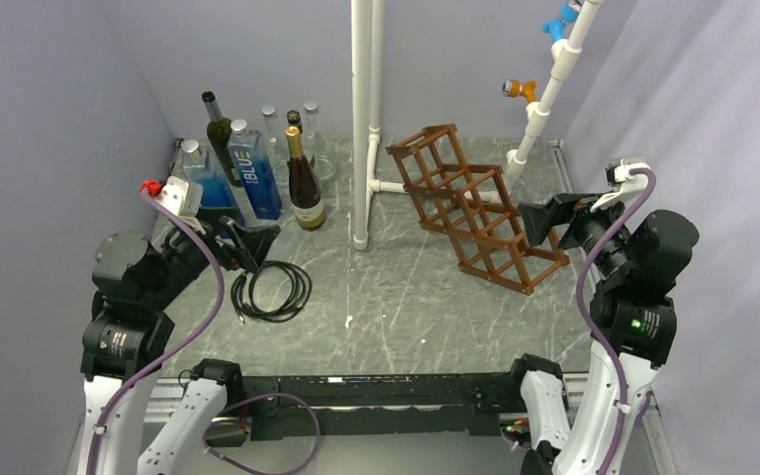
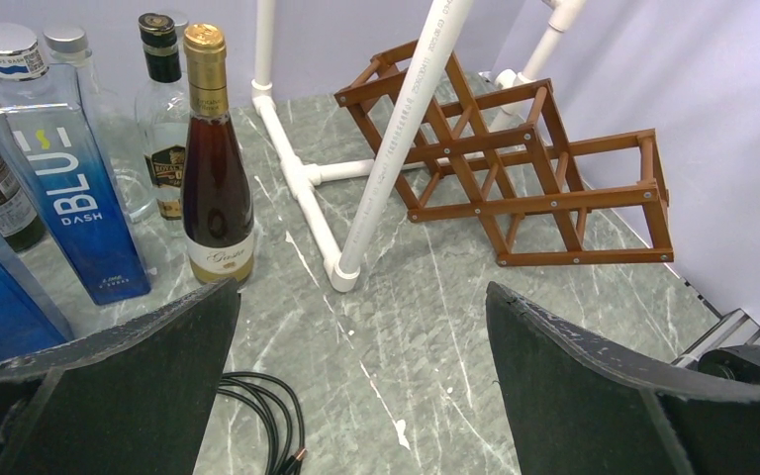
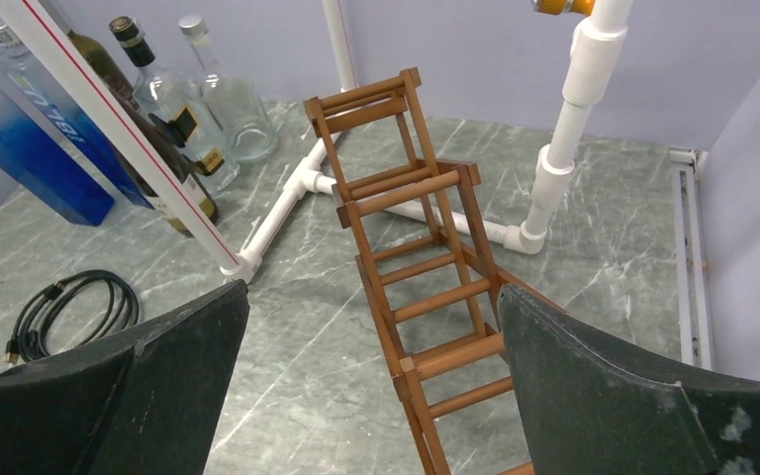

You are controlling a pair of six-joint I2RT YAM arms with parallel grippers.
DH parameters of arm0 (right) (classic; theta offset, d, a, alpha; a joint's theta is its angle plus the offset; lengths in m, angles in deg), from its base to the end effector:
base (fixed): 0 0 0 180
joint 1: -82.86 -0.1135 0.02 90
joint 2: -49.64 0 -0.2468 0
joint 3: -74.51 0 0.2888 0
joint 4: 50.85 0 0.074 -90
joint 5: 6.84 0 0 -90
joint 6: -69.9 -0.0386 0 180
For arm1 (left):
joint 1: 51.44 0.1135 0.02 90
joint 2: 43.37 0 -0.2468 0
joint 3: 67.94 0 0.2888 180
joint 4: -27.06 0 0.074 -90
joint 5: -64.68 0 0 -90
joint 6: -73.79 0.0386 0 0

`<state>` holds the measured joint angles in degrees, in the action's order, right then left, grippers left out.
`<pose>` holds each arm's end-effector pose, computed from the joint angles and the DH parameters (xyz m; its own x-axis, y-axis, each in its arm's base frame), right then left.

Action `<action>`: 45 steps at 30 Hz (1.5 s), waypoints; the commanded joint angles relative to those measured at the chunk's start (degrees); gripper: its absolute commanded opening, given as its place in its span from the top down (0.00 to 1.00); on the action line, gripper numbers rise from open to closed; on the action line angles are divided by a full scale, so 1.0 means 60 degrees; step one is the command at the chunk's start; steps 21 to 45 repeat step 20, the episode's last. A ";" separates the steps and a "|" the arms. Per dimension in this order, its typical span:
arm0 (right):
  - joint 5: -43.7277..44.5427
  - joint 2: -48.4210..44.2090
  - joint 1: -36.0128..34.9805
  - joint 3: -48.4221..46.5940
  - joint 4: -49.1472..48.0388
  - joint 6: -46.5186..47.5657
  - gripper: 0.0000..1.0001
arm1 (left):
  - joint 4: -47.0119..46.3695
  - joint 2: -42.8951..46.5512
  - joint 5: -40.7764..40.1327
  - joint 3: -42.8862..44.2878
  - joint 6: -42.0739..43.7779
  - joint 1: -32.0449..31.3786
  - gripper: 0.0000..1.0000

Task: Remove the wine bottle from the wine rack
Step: Reset both arms

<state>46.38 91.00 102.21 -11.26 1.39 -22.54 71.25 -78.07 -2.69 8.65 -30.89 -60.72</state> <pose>0.1445 -0.0262 0.4644 -0.1410 0.0856 -0.9863 -0.2885 0.9494 0.1237 0.1374 -0.0375 0.4424 -0.1722 -0.2089 -0.9627 0.5010 0.8229 -0.2682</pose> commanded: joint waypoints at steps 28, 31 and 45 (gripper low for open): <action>-0.0120 -0.0009 0.0322 0.0165 -0.0468 -0.0137 0.00 | -0.0283 0.0092 -0.0077 -0.0339 0.0271 -0.0138 0.00; -0.0120 -0.0009 0.0322 0.0165 -0.0468 -0.0137 0.00 | -0.0283 0.0092 -0.0077 -0.0339 0.0271 -0.0138 0.00; -0.0120 -0.0009 0.0322 0.0165 -0.0468 -0.0137 0.00 | -0.0283 0.0092 -0.0077 -0.0339 0.0271 -0.0138 0.00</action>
